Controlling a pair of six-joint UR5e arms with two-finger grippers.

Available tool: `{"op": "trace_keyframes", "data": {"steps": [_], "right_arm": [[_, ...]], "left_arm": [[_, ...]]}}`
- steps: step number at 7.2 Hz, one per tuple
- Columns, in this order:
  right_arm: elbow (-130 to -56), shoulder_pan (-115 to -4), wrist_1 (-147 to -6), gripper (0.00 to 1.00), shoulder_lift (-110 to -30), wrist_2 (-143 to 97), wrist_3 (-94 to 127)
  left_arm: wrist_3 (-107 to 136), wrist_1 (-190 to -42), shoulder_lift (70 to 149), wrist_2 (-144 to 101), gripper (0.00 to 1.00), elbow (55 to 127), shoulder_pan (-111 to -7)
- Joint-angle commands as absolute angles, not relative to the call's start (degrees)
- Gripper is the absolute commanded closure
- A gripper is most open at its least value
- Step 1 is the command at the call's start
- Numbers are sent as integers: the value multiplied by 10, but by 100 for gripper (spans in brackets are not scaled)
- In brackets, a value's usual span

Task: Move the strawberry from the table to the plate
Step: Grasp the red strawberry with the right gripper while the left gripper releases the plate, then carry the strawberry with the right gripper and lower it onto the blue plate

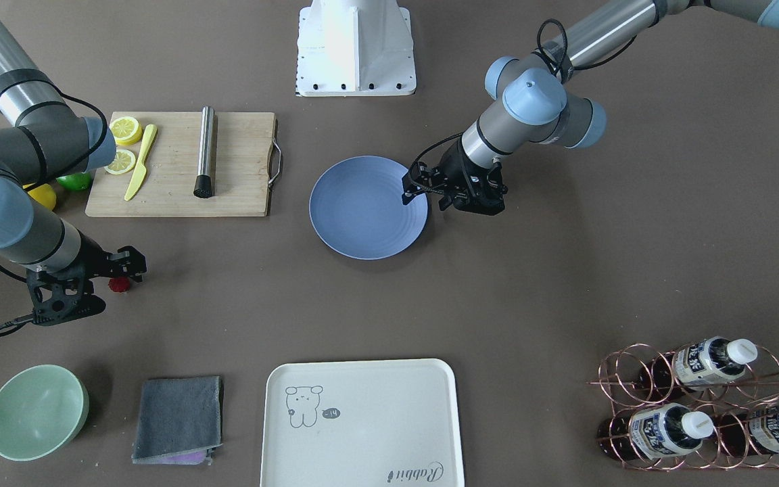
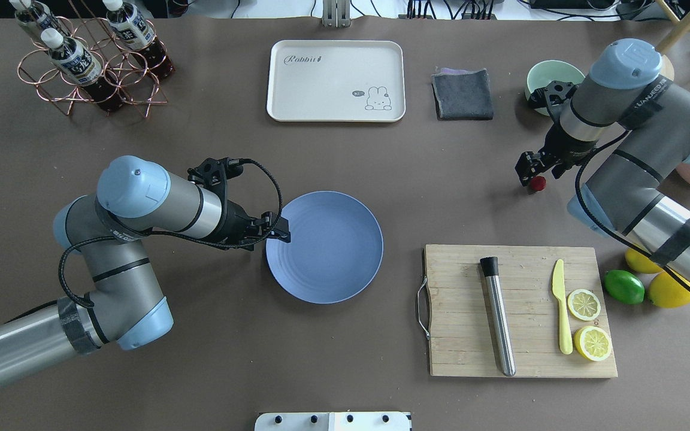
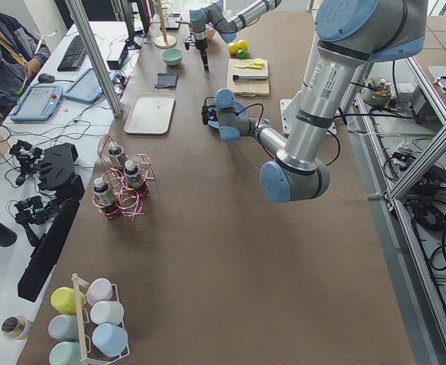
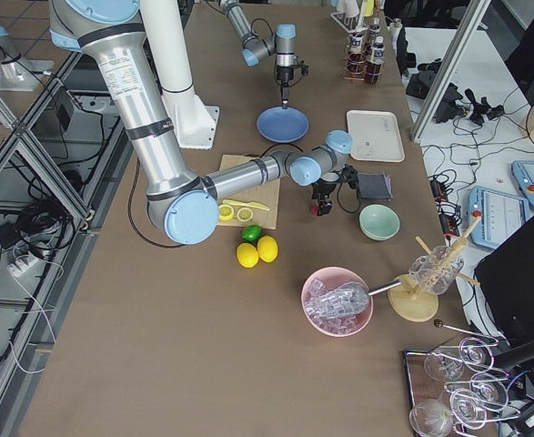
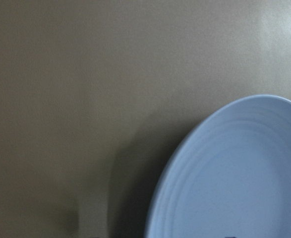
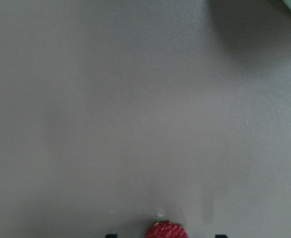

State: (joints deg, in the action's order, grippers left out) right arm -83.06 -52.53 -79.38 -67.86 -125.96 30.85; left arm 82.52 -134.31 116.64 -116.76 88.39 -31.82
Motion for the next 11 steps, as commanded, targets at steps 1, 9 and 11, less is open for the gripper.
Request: {"op": "trace_keyframes", "data": {"steps": [1,9,11], "right_arm": [[-817,-524,-782,37,-676,-1257,308],[-838,-468,-802,100,-531,-1269,510],[-852,-401,-802,100,-484,-1240,641]], "left_arm": [[825,-1343,1165,-1168,12,885,-323],[775,-1342,1085,-1265,18,928,-449],[628,-1319,1034,-1342,17,914,-549]]}}
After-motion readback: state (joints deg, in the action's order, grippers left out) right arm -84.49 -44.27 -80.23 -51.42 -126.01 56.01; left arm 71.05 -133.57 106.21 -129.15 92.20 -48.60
